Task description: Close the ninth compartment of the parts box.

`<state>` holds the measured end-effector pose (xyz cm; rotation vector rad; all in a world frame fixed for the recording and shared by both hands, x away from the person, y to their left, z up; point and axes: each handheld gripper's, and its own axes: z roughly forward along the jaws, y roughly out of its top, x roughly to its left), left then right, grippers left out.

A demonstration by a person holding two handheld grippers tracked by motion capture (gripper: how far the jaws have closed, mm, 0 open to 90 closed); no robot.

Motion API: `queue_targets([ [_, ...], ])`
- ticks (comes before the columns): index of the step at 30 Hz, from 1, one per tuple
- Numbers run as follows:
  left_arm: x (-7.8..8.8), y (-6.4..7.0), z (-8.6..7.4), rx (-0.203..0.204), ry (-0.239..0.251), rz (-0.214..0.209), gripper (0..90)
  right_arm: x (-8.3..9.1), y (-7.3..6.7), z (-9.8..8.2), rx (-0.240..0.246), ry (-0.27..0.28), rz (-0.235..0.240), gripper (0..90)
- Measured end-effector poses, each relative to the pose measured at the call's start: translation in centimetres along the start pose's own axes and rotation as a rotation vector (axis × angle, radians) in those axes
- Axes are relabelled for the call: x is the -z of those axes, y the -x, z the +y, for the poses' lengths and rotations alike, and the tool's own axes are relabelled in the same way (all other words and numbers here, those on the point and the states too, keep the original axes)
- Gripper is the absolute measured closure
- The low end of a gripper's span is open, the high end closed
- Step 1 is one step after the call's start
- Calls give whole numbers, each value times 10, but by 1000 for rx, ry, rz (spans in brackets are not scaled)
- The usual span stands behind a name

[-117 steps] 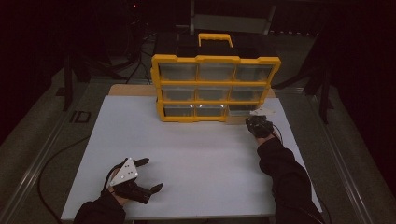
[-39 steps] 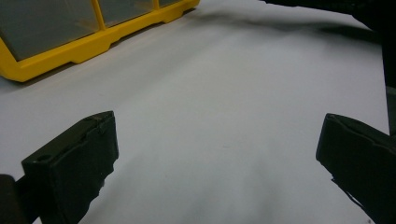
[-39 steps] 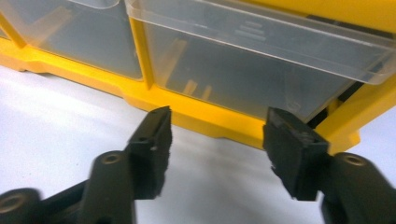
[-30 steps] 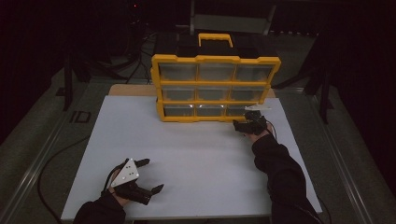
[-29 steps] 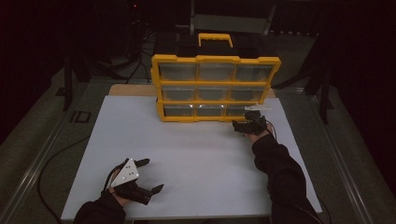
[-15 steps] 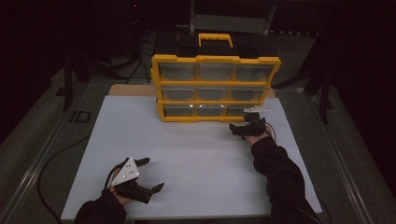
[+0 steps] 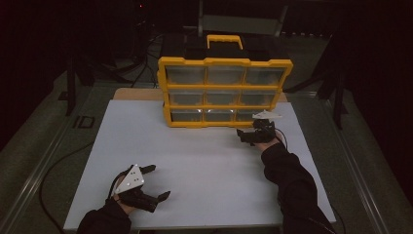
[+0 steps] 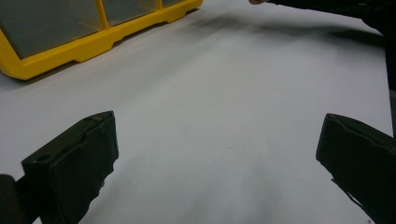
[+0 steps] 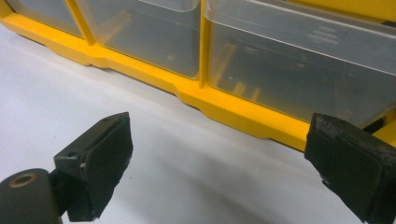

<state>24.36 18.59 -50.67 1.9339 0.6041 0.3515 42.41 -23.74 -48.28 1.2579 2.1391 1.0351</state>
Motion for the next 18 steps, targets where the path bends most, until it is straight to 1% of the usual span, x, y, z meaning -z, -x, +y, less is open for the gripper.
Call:
queue_targets([
  [2, 1, 1, 0, -6, 1, 0, 0, 2, 0, -1, 0, 5, 6, 75],
  [4, 2, 1, 0, -3, 5, -1, 0, 3, 0, -3, -1, 4, 7, 75],
  [8, 4, 1, -1, -3, 5, 0, 0, 8, -1, -5, 17, 4, 20, 75],
  [11, 4, 2, 0, -4, 11, 4, 0, 13, -3, -6, 35, 15, 49, 75],
  [13, 3, 2, 0, -5, 7, 3, 0, 16, -4, -6, 45, 17, 74, 75],
  [14, 3, 2, 0, -5, 7, 3, 0, 16, -4, -6, 45, 17, 74, 75],
  [16, 3, 2, 0, -7, 4, 5, 0, 22, -6, -7, 64, 25, 80, 76],
  [17, 3, 2, 0, -6, 5, 5, 0, 26, -6, -8, 63, 35, 86, 76],
  [18, 3, 2, 0, -6, 6, 6, 0, 26, -6, -8, 63, 35, 86, 76],
])
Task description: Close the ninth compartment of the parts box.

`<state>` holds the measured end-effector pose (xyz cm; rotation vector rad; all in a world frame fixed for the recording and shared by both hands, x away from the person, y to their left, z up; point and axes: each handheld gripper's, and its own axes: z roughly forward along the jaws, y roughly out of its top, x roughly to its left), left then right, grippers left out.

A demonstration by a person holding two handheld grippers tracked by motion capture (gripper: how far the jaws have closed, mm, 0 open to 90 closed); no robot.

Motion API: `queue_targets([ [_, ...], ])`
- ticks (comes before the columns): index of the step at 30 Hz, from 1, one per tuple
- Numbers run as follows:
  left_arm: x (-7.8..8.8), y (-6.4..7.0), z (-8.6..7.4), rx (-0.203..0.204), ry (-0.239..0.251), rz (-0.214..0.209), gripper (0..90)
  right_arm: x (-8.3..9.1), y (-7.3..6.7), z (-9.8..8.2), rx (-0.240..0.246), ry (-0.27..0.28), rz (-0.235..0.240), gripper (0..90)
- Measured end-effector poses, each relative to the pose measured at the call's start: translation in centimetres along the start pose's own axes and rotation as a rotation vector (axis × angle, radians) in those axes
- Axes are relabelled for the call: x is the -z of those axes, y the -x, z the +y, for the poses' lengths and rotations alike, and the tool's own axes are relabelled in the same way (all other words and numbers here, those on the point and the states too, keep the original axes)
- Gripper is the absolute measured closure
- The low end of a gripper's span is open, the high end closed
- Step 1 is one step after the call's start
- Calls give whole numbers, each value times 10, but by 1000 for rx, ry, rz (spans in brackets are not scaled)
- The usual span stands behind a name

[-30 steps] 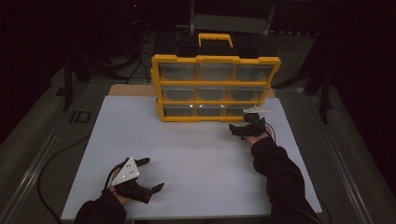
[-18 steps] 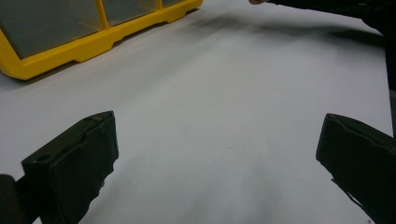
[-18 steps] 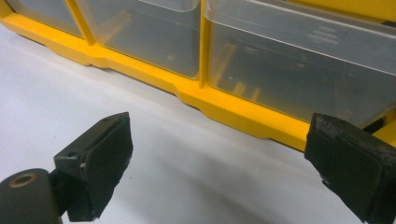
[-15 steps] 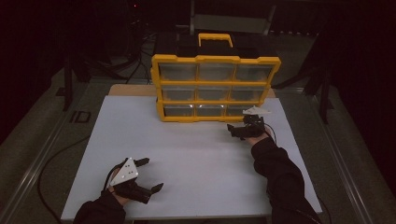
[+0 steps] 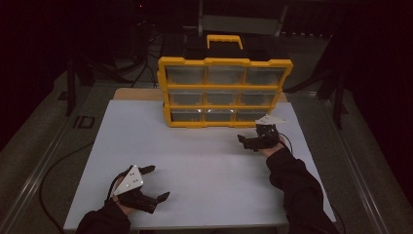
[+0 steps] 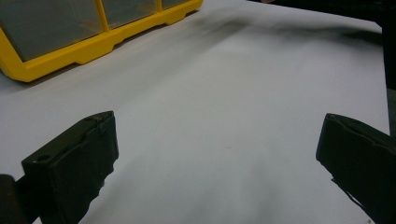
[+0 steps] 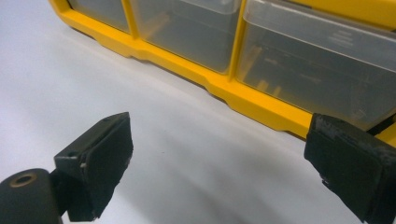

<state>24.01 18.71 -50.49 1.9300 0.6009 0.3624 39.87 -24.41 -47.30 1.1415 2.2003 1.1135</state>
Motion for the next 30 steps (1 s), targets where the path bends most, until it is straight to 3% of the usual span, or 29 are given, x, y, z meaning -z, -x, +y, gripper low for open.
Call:
queue_targets([
  [7, 0, 0, 0, 1, 0, 1, 0, 11, -3, -5, 10, 9, 21, 76],
  [11, 0, 0, 0, -1, -2, 1, 0, 22, -8, -11, 45, 14, 22, 76],
  [20, 0, 0, 0, -5, -6, 0, 0, 39, -15, -22, 73, 40, 31, 76],
  [30, 0, 1, 0, -3, -1, 0, 0, 62, -29, -37, 87, 68, 69, 76],
])
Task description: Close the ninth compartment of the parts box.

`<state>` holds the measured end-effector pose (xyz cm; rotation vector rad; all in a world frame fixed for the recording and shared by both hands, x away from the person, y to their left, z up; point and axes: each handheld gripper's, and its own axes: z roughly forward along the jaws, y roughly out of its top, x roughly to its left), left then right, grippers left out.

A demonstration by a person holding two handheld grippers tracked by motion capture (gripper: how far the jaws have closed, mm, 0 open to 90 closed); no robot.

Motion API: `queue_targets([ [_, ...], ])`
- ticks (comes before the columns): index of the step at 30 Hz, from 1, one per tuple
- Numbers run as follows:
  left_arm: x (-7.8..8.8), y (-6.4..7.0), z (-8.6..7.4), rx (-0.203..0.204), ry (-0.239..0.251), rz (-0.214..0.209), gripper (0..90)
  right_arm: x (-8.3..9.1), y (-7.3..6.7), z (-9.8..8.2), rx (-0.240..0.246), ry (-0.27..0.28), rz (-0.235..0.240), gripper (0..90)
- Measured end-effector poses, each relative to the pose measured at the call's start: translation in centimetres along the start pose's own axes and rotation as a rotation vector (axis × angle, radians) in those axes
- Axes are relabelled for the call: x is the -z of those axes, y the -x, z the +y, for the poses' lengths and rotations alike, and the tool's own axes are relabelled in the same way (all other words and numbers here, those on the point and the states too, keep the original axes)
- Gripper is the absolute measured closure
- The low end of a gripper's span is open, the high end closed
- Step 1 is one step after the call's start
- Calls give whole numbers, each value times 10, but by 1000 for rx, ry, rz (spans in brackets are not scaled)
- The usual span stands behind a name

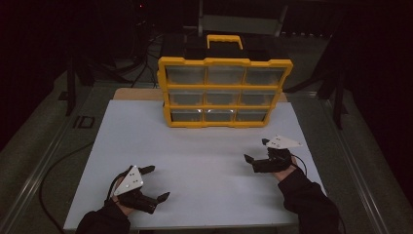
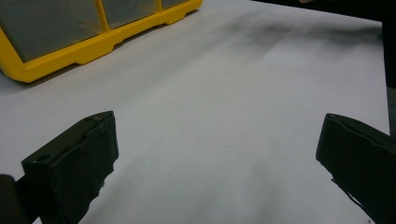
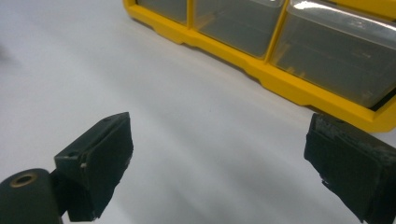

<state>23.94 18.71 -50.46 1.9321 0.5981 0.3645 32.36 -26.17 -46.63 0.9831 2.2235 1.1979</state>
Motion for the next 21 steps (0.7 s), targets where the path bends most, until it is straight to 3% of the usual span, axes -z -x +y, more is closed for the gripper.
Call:
queue_targets([
  [10, 1, 0, 1, -5, 1, 2, 0, 18, -9, -18, 8, 15, 36, 76],
  [21, 1, 1, 1, -5, 1, 2, 0, 32, -14, -41, 20, 9, 20, 76],
])
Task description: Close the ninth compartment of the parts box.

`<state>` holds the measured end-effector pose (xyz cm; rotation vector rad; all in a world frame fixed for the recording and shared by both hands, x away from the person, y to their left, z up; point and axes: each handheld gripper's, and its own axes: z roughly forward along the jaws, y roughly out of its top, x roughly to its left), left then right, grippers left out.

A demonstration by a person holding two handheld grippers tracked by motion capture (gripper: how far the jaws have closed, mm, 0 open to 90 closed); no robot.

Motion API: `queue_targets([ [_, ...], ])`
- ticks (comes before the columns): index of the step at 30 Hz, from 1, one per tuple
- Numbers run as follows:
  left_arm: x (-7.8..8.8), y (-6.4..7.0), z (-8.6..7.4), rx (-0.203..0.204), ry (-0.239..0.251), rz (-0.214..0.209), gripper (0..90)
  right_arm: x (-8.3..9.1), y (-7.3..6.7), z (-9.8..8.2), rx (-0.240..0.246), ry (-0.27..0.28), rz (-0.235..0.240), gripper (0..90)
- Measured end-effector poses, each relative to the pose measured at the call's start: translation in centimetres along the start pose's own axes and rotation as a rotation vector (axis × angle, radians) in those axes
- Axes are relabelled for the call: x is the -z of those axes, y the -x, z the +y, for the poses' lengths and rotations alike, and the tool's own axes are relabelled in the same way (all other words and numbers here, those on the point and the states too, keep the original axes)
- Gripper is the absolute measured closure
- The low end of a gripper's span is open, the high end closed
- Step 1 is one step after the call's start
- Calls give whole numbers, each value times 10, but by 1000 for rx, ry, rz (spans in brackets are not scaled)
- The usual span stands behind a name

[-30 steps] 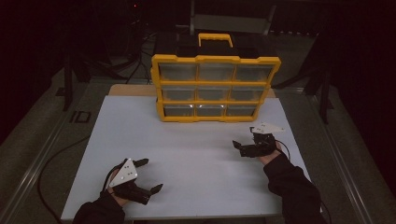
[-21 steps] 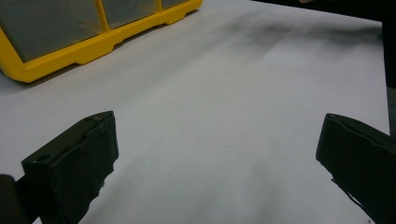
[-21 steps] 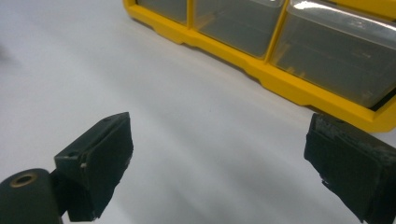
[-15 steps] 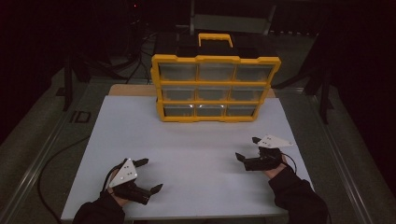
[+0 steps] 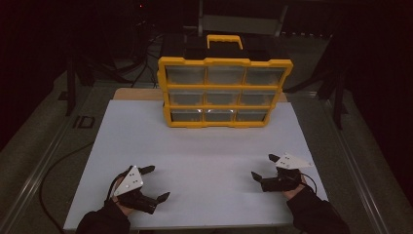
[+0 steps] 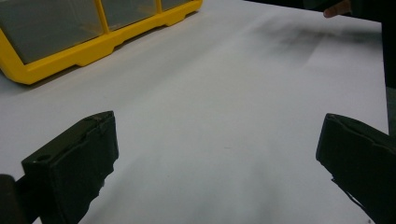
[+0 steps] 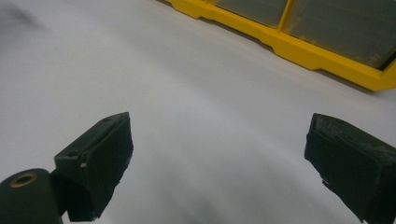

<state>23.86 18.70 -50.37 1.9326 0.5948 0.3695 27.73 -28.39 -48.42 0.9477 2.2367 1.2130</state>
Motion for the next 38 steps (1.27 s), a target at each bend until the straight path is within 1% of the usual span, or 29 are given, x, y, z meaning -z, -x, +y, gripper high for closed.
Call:
queue_targets([
  [2, 0, 0, 0, -1, 0, 1, 0, 2, 0, -2, 7, 4, -15, 76],
  [5, 0, 0, 0, 0, 0, 0, 0, 6, -1, -5, -6, 4, -19, 76],
  [8, 0, 0, 0, -2, -3, -1, 0, 10, -1, -10, -5, -1, -21, 75],
  [11, 0, 0, 0, -3, -3, -1, 0, 11, 0, -14, -22, -5, -19, 76],
  [13, 0, 0, 0, -3, -3, -1, 0, 12, 1, -17, -21, -6, -30, 76],
  [17, 0, 0, 0, -1, -3, -1, 0, 16, 2, -23, -6, -7, -58, 76],
  [19, 0, 0, -1, -2, -4, -1, 0, 17, 1, -26, -7, -20, -64, 76],
  [23, 0, 0, 0, -3, -3, -1, 0, 17, 1, -32, 0, -48, -69, 76],
  [27, -1, 0, -1, -3, -6, -4, 0, 18, 1, -33, -5, -48, -70, 76],
  [34, -1, 0, -1, -4, -4, -5, 0, 16, 0, -34, 23, -65, -76, 76],
  [38, -1, 0, -1, -3, -3, -6, 0, 16, -1, -33, 27, -66, -76, 76],
])
